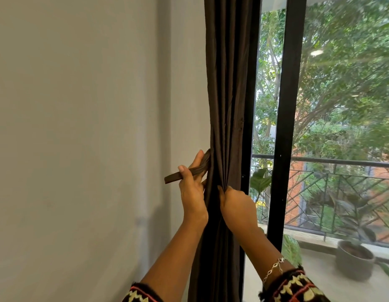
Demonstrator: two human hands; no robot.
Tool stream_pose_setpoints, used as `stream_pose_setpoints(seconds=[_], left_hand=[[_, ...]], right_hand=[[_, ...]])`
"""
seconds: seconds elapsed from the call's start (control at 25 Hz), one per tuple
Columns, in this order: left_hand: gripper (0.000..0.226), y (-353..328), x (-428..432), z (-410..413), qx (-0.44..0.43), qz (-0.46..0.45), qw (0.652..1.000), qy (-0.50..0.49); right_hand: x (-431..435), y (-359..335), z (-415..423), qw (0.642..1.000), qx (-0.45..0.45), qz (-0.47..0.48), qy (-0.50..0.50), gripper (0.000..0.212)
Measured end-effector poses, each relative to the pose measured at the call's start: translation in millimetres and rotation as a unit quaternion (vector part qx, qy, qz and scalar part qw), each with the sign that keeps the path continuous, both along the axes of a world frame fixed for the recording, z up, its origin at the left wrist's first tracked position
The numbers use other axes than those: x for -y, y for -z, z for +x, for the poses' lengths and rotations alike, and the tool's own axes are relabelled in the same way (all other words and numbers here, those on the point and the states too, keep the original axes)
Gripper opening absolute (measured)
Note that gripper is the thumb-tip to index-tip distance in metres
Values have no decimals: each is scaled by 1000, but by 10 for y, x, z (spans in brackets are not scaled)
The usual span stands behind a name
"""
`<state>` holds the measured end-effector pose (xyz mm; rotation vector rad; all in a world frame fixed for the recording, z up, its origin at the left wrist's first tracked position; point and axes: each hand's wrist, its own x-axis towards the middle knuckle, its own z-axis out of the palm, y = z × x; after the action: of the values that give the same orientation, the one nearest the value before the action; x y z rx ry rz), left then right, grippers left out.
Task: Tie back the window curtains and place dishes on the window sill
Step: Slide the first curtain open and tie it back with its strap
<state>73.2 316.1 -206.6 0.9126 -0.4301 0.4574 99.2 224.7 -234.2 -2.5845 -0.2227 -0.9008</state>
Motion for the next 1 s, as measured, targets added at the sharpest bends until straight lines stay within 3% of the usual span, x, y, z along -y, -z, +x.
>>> stream_pose_setpoints(seconds=[0.2, 0.32, 0.44, 0.64, 0.8, 0.92, 1.0], left_hand=[[49, 4, 75, -48, -29, 60, 997, -42], [44, -16, 125, -54, -42, 105, 992, -57], [49, -43, 199, -8, -86, 102, 987, -87], [39, -65, 187, 140, -159, 123, 971, -127], [37, -71, -19, 249, -195, 124, 966, -112], [18, -107, -158, 241, -165, 94, 980, -60], [20, -100, -218, 264, -149, 90, 984, -47]], right_hand=[[-108, -3, -18, 998, 3, -57, 29, 15], [-130, -10, -44, 997, 16, -77, 17, 16], [-135, -19, -72, 996, 23, -88, -7, 20], [-116, -47, -88, 993, 44, -98, -50, 22], [76, -117, -45, 970, -33, 110, -213, 19], [174, -189, 54, 940, -8, 234, -248, 15], [167, -278, 120, 923, 16, 269, -276, 12]])
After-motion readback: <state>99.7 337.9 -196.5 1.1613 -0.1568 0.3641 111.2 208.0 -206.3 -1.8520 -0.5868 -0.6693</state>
